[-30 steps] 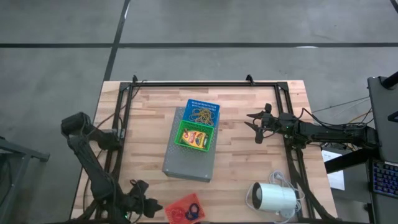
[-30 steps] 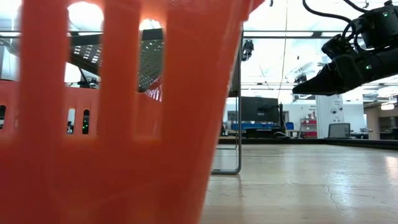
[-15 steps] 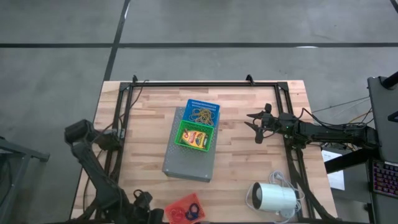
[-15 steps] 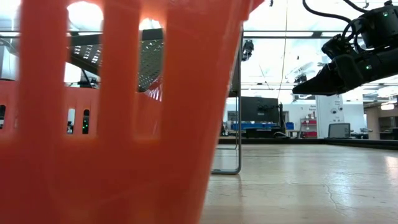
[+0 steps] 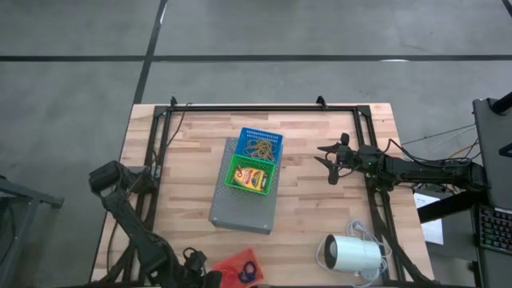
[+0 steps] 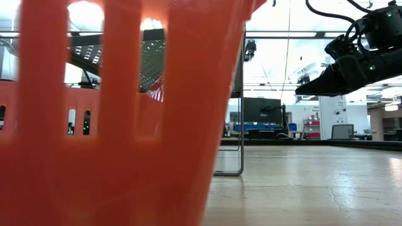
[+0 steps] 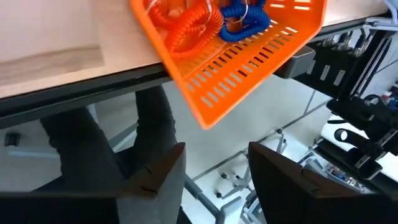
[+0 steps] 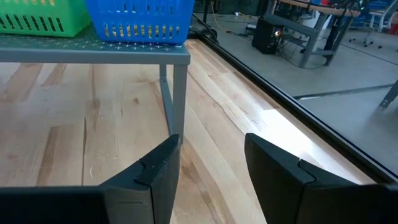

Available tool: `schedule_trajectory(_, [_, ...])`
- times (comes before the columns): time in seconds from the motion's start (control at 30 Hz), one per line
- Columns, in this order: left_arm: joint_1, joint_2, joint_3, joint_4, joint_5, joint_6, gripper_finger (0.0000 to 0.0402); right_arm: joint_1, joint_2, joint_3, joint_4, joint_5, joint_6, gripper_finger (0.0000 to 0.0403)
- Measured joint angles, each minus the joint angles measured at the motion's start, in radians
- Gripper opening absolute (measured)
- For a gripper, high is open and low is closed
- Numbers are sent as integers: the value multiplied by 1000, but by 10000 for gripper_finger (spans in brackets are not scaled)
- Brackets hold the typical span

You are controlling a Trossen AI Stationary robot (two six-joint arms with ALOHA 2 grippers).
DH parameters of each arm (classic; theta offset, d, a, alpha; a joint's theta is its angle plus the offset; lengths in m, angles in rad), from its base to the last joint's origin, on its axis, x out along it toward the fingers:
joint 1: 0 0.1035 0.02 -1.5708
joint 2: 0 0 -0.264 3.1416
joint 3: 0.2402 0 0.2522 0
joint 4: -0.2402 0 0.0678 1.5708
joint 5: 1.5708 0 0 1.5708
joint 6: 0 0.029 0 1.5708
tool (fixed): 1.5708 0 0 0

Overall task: Pick & Place Office Desk Supplies
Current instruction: Put the orange basket on the shelf

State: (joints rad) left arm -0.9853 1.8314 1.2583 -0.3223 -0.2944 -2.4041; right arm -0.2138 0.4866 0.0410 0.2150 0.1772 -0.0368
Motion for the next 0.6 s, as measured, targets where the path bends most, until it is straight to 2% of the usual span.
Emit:
schedule_trajectory(0.13, [22,35,0,28,8,21,177,0,0,0,0,0,0,178])
schedule_trajectory(0.33, [33,57,0,71,108,2,177,0,0,0,0,0,0,178])
schedule_trajectory(0.6, [43,57,-2,17,113,-14,177,0,0,0,0,0,0,178])
